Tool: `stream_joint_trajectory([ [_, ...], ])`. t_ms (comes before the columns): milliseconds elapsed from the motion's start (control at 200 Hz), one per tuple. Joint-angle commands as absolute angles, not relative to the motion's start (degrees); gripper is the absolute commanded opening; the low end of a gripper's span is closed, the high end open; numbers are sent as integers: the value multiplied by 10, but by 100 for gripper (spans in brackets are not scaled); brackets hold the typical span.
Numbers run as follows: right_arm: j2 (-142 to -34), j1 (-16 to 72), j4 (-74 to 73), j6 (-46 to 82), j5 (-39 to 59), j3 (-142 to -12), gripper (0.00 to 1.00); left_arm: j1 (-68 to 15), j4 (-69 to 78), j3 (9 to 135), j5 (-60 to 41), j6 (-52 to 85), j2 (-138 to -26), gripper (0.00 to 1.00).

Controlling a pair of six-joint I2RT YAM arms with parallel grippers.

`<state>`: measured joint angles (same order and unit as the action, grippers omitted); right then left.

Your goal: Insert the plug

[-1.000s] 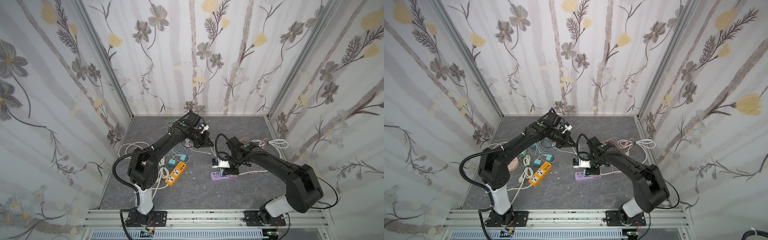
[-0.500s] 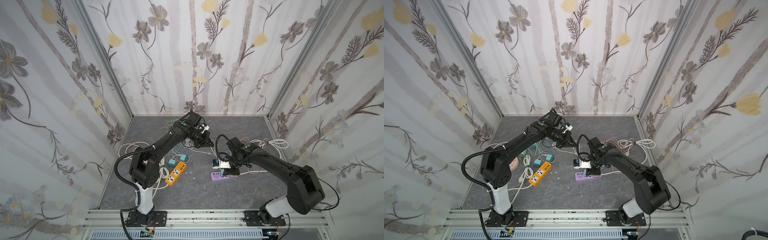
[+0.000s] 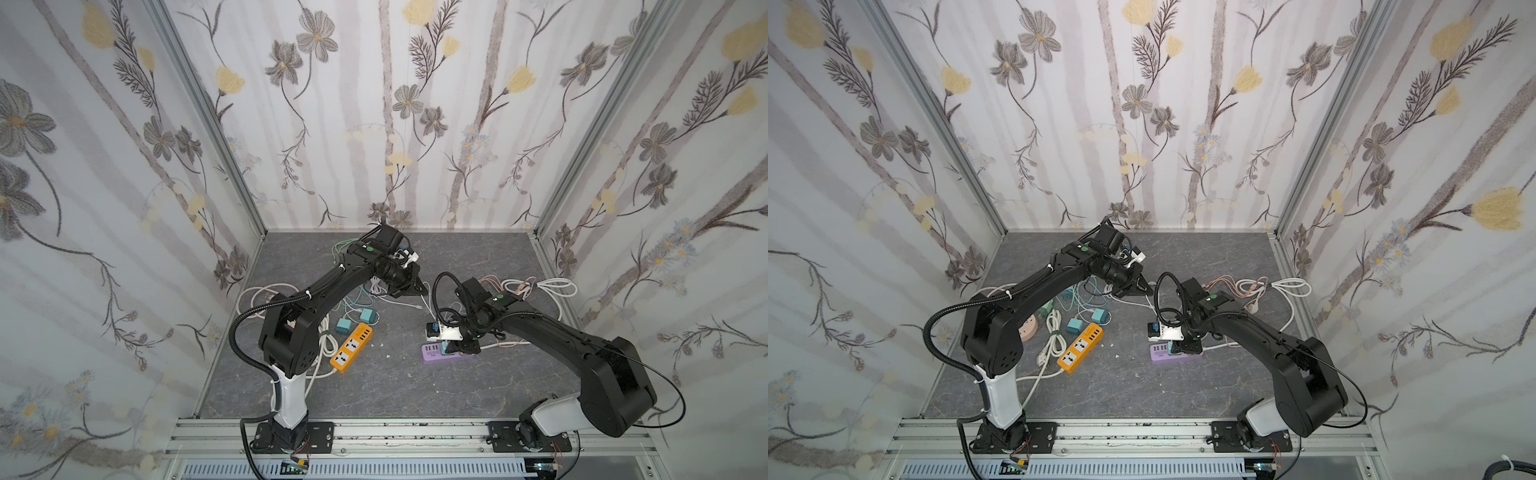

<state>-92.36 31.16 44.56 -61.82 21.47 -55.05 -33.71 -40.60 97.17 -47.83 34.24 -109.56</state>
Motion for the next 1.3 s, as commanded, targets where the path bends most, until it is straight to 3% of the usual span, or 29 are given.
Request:
stream_joint_trajectory([
  [0,-924,312,487,-636,174,-548,2,-336,-393,979,-478,332,-1096,1],
  [700,-945,321,464,-644,164,-526,2,-334,-404,976,-476,322,-1095,13],
  [1159,-968,315,422,-651,142,-493,6,-284,-365,913,-455,307,-1014,71],
  [1209,-966,314,421,-651,140,-496,11,-277,-348,895,-451,309,-1000,75],
  [1294,-950,312,419,-644,148,-500,31,-271,-333,874,-441,311,-986,78],
])
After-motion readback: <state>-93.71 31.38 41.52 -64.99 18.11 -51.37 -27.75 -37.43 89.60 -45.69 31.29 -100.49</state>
